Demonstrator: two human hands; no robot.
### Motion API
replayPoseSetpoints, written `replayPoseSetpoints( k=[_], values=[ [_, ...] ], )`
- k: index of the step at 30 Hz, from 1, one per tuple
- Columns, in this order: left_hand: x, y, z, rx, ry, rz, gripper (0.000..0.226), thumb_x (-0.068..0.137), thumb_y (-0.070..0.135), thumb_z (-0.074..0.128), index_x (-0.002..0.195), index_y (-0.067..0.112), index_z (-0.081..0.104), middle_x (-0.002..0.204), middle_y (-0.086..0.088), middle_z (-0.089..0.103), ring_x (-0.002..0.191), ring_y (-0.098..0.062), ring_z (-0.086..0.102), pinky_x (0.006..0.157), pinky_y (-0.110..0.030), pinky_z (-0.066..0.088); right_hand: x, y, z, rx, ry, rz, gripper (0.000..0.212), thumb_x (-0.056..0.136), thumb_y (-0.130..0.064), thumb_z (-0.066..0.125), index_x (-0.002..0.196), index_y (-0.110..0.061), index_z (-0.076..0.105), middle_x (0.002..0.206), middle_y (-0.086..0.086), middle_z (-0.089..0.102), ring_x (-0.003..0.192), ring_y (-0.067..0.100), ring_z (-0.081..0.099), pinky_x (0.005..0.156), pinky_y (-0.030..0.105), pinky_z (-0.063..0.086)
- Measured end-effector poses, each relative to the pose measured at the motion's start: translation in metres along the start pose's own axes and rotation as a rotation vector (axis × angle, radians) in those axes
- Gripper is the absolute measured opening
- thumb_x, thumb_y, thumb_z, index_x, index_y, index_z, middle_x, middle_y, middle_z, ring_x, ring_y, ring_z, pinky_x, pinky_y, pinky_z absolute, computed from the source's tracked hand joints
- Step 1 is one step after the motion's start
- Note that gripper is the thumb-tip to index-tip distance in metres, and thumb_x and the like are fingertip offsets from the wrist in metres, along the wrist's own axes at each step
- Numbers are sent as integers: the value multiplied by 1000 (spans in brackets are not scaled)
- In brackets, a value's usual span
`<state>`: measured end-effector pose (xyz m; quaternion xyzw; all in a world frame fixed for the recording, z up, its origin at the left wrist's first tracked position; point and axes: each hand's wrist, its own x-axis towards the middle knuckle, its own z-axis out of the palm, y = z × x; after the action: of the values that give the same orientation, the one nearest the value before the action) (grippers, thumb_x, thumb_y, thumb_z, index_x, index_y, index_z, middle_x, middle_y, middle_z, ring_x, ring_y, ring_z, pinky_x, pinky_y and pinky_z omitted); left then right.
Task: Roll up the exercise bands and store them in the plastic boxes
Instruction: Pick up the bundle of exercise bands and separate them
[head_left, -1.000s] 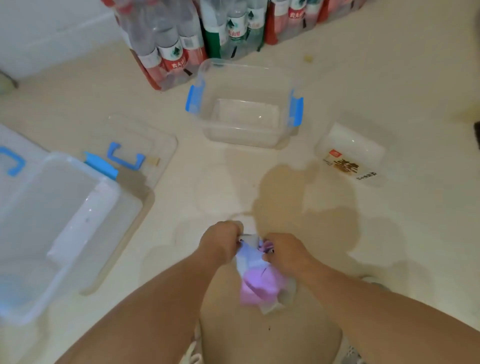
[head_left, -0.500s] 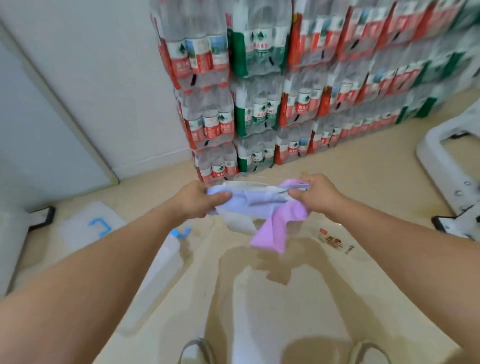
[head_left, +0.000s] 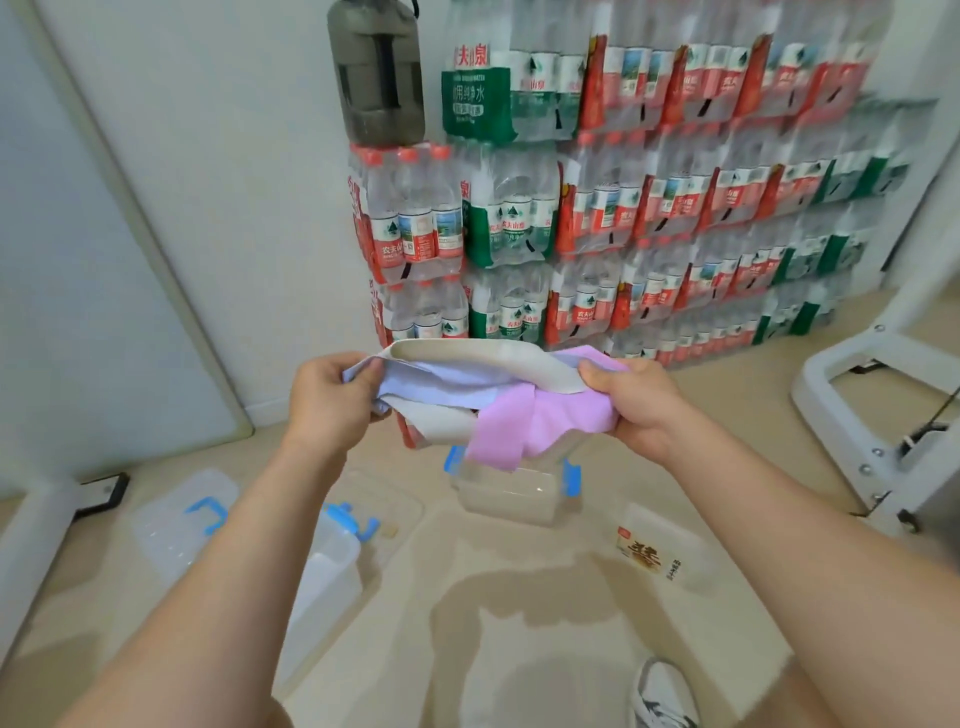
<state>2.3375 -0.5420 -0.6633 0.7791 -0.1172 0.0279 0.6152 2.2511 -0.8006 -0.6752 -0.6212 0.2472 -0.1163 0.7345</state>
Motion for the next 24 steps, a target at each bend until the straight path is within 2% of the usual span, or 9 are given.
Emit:
replayPoseSetpoints(
  k=[3,5,6,8,10,12,16,21,24],
  values=[
    [0,15,-14,527,-428,35,32,89,3,51,71,26,63,64,4,60,69,-21,51,71,-32,47,11,-4,-4,-214,53,-121,16,91,-14,61,88,0,67,77,8,63,72,23,57,66,34,46],
    [-5,17,-19,993,-885,-78,40,86,3,53,94,41,62,98,14,64,98,-15,58,88,-30,47,13,-9,-2,-385,-6,-193,30,91,-21,61,91,9,65,74,9,58,69,20,50,63,29,38],
    [-6,13,-18,1118,-979,-136,44,87,8,56,112,44,58,116,16,58,114,-11,54,98,-29,44,12,-10,0,-454,-68,-209,34,91,-24,61,92,9,65,72,7,57,66,17,49,61,26,36],
    [-6,13,-5,1008,-832,-17,48,87,22,63,129,42,49,134,17,50,125,-6,47,105,-30,39,5,-12,9,-600,-198,-234,37,91,-29,61,77,5,64,55,-7,52,51,7,41,52,21,31],
    [-7,16,24,448,-653,40,59,80,37,72,132,40,45,136,14,51,125,-2,47,105,-31,41,0,-13,19,-711,-310,-254,41,90,-33,63,62,-4,57,39,-16,39,39,1,29,43,18,23],
    [-14,21,57,94,-714,-23,76,72,41,78,137,36,40,133,11,54,121,1,52,101,-29,45,-2,-14,24,-691,-373,-251,38,85,-39,67,65,-8,64,48,-11,47,45,4,35,46,20,26],
    [-22,21,90,84,-643,74,40,77,18,77,112,28,60,105,6,70,93,-7,68,82,-30,57,-4,-26,15,-474,-456,-204,19,79,-30,75,80,-11,75,73,5,72,63,12,61,58,23,46],
    [-7,23,71,56,-613,-8,17,86,10,67,103,12,69,85,-13,72,69,-16,63,63,-34,54,2,-28,2,-458,-413,-219,26,87,-23,66,84,2,71,75,10,67,64,16,57,61,26,49],
    [-7,25,61,31,-521,0,11,90,10,62,86,9,72,66,-2,64,57,-10,54,54,-22,44,7,-25,-5,-477,-435,-177,39,96,-28,53,64,-7,59,61,9,51,58,25,52,61,31,39]
  ],
)
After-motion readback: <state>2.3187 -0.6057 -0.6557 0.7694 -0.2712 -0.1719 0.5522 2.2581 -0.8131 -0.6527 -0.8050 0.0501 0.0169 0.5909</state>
